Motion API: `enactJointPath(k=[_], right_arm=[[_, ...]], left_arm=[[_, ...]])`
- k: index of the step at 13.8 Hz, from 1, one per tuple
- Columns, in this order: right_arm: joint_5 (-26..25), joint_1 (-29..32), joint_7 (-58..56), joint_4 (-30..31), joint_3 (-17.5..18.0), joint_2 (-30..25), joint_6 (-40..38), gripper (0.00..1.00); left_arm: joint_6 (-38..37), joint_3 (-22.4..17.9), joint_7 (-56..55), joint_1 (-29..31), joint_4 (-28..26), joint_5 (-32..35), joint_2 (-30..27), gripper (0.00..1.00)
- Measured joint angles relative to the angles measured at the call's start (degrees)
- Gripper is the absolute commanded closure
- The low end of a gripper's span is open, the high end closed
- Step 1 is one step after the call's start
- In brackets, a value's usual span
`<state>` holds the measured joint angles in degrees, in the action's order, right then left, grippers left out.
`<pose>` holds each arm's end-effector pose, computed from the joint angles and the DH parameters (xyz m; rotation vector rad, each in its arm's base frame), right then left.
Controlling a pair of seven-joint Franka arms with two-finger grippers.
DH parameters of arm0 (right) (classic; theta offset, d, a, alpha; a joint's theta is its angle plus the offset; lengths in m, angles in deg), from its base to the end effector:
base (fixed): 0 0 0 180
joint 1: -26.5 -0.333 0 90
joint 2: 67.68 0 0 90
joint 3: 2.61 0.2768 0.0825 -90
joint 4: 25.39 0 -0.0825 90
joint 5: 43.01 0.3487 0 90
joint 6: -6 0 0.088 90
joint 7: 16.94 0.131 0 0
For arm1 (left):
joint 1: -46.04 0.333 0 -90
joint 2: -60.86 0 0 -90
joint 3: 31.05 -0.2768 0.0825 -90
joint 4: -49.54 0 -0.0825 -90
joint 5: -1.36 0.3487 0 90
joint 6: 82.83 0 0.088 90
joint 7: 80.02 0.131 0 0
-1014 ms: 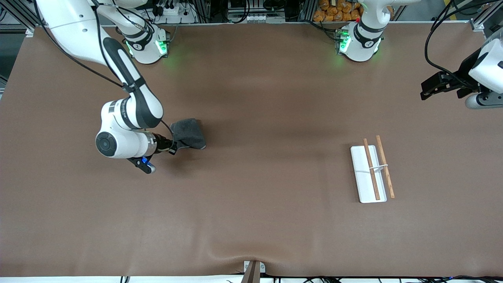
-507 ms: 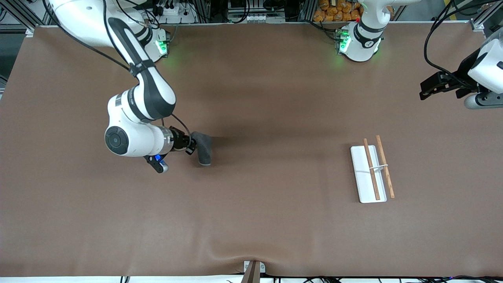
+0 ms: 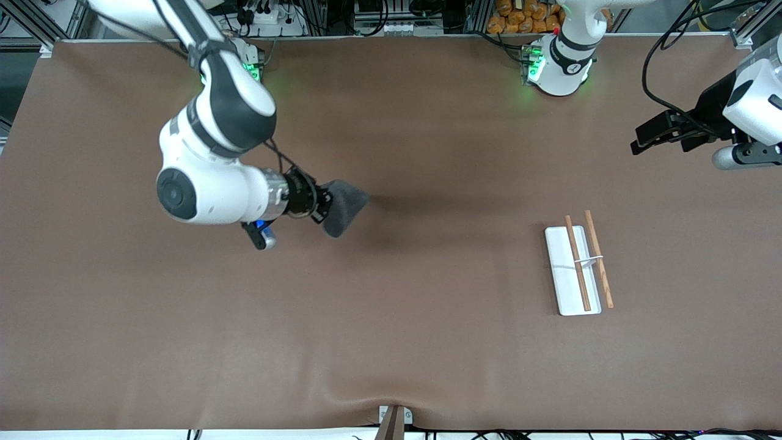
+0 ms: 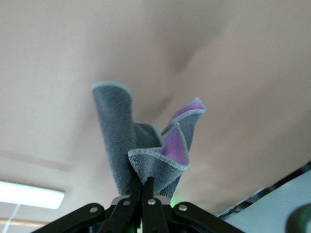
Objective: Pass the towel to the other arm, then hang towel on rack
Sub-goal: 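Lift the towel with the right gripper while the left gripper approaches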
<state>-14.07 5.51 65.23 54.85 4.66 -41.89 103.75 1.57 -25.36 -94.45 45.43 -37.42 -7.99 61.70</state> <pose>0.5293 0.3360 0.4062 -2.4529 1.4305 0.7745 0.5063 -0.0783 0.5703 2.9814 0.1952 -0.1314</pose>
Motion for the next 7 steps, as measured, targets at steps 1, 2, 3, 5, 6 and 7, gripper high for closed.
enactJointPath(k=[1, 2, 3, 5, 6, 7], right_arm=[[0.1, -1.6, 4.2, -1.5, 0.0, 0.0, 0.0, 1.00], [0.6, -3.0, 8.2, -2.9, 0.0, 0.0, 0.1, 1.00], [2.2, -4.0, 11.5, -4.1, 0.0, 0.0, 0.5, 1.00], [6.8, -4.3, 16.4, -6.3, -0.2, 0.0, 1.3, 1.00], [8.7, -4.2, 18.9, -7.3, -0.5, 0.0, 2.4, 1.00], [9.8, -4.1, 21.3, -7.8, -0.7, 0.0, 3.9, 1.00]], left_arm=[[0.7, 0.0, -1.7, -0.2, 0.0, -1.4, 0.4, 0.00], [1.7, 0.1, -3.5, -0.7, 0.0, -2.6, 0.9, 0.00], [2.8, 0.1, -5.8, -1.7, 0.0, -3.7, 1.4, 0.00], [5.1, 0.2, -12.3, -4.8, 0.0, -4.3, 2.5, 0.00], [6.7, 0.3, -15.6, -6.5, 0.0, -4.5, 3.0, 0.00], [8.5, 0.3, -18.1, -8.2, 0.0, -5.0, 3.5, 0.00]])
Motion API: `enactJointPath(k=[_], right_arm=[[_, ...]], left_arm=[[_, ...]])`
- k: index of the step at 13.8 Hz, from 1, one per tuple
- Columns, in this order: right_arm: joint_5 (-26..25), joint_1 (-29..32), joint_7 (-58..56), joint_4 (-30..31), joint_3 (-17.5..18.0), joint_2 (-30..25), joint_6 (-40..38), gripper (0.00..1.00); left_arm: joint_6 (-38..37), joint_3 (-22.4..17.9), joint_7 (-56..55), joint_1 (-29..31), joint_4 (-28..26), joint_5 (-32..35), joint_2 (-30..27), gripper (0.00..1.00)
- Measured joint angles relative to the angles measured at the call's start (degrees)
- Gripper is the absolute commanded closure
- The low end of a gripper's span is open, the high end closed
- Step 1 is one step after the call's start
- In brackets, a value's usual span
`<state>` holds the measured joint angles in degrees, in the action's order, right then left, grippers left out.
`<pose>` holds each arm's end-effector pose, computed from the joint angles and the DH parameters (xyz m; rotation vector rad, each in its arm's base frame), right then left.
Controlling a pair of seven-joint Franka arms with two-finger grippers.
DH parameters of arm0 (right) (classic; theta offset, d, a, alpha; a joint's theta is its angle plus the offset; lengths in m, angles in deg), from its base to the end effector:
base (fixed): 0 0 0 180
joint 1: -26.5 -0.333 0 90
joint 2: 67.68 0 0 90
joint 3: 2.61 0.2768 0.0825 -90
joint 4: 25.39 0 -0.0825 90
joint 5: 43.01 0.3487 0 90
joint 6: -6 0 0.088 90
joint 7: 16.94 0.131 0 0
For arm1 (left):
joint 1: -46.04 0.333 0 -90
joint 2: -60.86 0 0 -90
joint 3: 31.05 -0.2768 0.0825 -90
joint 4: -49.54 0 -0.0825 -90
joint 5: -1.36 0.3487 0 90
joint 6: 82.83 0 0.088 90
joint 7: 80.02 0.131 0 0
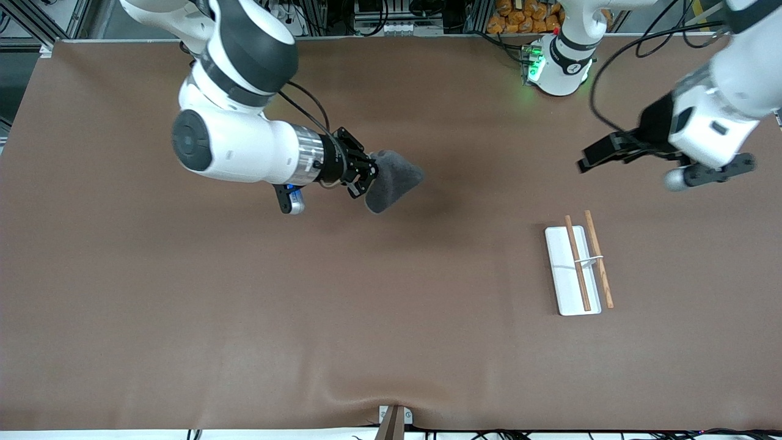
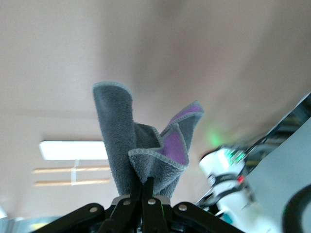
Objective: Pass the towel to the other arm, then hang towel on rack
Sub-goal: 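Lift the towel with the right gripper while the left gripper approaches, then grasp the hanging towel with the left gripper beside the right gripper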
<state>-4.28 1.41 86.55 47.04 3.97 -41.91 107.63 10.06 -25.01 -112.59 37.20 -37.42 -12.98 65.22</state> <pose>0.5254 0.3881 0.4818 -2.0553 1.7093 0.8909 0.5195 -0.1684 0.5530 2.8554 0.4584 -0.1142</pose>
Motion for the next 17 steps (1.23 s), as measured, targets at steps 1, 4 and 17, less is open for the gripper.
enactJointPath(k=[1, 4, 17], right_arm=[[0.5, 0.0, 2.0, -0.2, -0.2, 0.0, 1.5, 1.00], [1.0, -0.3, 5.6, -0.2, -0.1, 0.5, 5.7, 1.00], [1.6, -4.3, 16.5, -0.3, 0.2, 3.3, 23.6, 1.00]], left_arm=[[1.7, 0.1, -1.7, -1.5, 0.0, -0.9, 0.7, 0.00], [5.7, 0.1, -5.5, -5.4, -0.1, -1.8, 3.7, 0.00], [21.4, -0.4, -26.0, -12.0, 0.0, -15.3, 10.0, 0.23]])
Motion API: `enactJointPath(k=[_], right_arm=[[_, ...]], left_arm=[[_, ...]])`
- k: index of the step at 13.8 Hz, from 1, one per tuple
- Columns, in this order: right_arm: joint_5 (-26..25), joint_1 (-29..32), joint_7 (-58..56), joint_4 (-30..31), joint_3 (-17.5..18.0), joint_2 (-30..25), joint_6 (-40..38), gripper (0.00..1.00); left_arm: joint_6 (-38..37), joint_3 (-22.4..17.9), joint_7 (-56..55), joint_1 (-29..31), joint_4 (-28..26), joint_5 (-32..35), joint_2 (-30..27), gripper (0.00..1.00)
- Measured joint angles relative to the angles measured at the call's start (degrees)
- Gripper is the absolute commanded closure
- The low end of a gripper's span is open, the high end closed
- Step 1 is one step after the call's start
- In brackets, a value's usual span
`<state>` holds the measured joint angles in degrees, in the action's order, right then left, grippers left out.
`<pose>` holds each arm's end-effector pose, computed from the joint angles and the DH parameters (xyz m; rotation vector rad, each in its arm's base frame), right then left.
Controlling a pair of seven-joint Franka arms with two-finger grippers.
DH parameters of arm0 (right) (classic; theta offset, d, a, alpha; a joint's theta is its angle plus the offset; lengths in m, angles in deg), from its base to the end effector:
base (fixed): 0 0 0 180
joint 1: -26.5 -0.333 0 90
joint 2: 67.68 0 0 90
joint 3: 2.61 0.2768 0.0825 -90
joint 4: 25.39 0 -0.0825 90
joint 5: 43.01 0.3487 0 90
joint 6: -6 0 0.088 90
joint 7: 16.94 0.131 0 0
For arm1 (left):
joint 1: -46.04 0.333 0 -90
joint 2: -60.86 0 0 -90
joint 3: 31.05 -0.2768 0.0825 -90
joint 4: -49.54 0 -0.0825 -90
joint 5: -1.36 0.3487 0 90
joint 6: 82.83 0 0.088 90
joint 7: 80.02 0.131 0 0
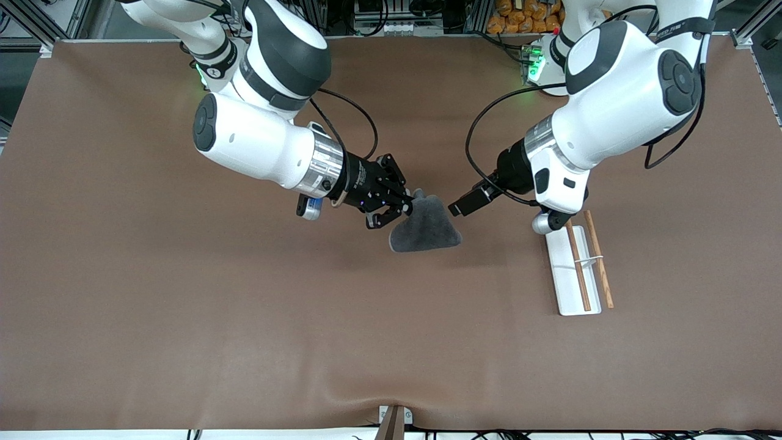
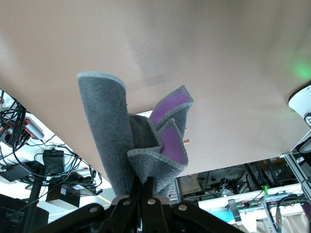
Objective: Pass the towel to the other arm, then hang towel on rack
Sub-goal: 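Grasp the hanging towel with the left gripper beside the right gripper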
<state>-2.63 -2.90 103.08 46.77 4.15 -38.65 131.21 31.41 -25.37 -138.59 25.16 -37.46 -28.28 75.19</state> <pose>0.5553 0.4278 0.4815 -1.5595 1.9382 0.7969 0.5421 -0.3104 0.4975 2.4305 0.9247 -0.2506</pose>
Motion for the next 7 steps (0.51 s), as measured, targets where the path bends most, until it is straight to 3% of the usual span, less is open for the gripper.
enactJointPath(k=[7], right_arm=[[0.1, 0.0, 1.3, -1.3, 0.0, 1.1, 0.0, 1.00]], left_arm=[[4.2, -0.1, -3.4, 0.1, 0.0, -5.9, 2.3, 0.36]])
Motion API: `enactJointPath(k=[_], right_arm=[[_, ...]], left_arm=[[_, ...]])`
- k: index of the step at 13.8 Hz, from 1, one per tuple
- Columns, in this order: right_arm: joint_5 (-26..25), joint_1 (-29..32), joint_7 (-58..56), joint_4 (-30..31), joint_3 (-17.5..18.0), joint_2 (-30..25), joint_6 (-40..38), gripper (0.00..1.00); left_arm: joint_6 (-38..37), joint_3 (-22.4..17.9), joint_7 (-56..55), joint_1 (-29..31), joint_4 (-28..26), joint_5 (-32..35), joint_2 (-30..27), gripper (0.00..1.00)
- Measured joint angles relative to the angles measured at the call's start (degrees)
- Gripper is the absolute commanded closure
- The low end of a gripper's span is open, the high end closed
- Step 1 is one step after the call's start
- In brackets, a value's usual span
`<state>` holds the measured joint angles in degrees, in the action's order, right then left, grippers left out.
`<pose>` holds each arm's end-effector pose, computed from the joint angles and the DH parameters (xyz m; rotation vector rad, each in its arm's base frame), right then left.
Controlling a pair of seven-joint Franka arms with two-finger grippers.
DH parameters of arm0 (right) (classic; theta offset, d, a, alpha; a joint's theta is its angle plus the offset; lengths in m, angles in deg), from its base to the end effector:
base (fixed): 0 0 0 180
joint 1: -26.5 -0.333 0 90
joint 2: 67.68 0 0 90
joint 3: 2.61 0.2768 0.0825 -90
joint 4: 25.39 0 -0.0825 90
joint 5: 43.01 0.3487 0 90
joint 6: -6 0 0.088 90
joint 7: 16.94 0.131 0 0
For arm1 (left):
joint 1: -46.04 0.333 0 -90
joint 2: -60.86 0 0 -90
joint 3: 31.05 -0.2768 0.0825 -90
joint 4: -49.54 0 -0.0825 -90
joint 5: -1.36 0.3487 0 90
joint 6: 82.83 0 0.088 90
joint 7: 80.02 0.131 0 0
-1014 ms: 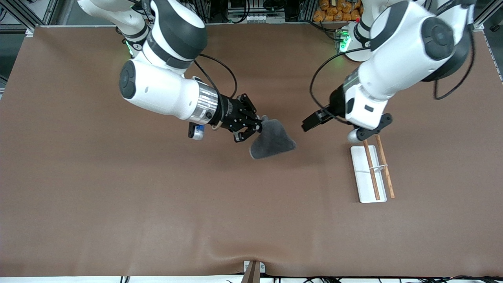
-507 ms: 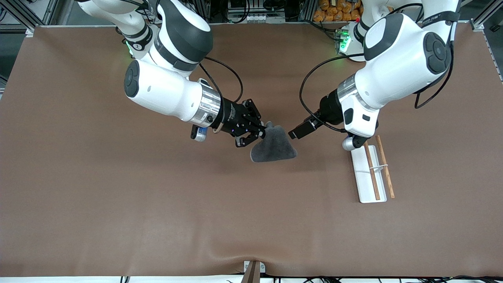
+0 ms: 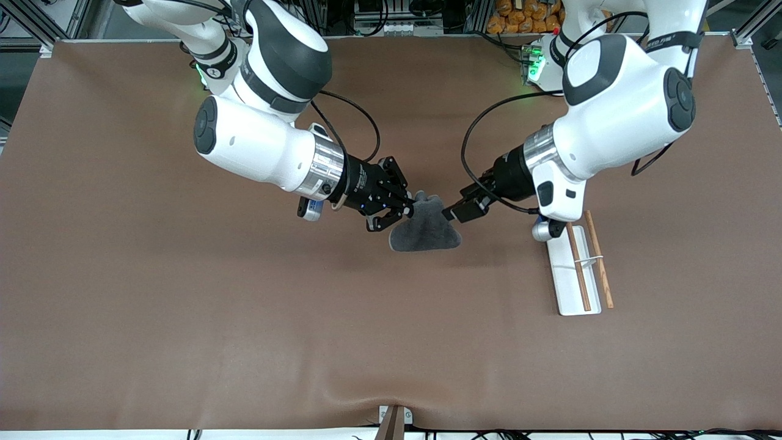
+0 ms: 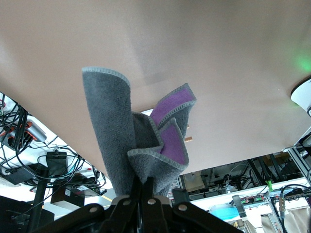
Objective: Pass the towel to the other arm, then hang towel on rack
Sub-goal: 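Grasp the hanging towel with the left gripper beside the right gripper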
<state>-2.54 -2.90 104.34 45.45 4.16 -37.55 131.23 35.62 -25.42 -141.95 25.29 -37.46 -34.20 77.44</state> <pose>0.5591 0.4295 0.4796 -1.5359 1.9549 0.8086 0.5558 -0.3156 0.4843 2.2848 1.0474 -0.3172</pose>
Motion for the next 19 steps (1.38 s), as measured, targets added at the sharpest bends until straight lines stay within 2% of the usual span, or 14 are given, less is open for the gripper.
enactJointPath(k=[1, 3, 5, 12, 16, 17, 18, 19], right_arm=[[0.0, 0.0, 0.0, -0.1, 0.0, 0.1, 0.0, 1.00], [0.0, 0.0, 0.0, -0.2, 0.0, 0.1, 0.0, 1.00], [0.0, 0.0, 0.0, -0.2, 0.0, 0.1, -0.1, 1.00], [0.0, 0.0, 0.1, -0.4, 0.0, 0.1, -0.2, 1.00], [0.0, 0.0, 0.1, -0.4, 0.0, 0.2, -0.6, 1.00], [0.0, 0.0, 0.1, -0.4, 0.0, 0.2, -0.7, 1.00], [0.0, 0.0, 0.2, -0.4, 0.0, 0.2, -0.7, 1.00], [0.0, 0.0, 0.2, -0.4, 0.0, 0.2, -0.7, 1.00]], left_arm=[[1.0, 0.0, 0.0, 0.0, 0.0, -0.6, 0.5, 0.39], [2.6, 0.0, -0.8, 0.0, 0.0, -1.5, 1.3, 0.40], [3.8, 0.1, -2.5, -0.2, 0.5, -1.9, 2.0, 0.46], [4.0, 0.3, -4.0, -0.9, 1.6, -1.9, 2.8, 0.54], [2.5, 0.3, -4.0, -2.1, 1.5, -0.2, 3.1, 0.77], [2.1, 0.3, -4.0, -2.3, 1.5, 0.1, 3.1, 0.85], [1.9, 0.3, -4.0, -2.4, 1.5, 0.2, 3.1, 0.97], [1.8, 0.3, -4.0, -2.4, 1.5, 0.3, 3.1, 1.00]])
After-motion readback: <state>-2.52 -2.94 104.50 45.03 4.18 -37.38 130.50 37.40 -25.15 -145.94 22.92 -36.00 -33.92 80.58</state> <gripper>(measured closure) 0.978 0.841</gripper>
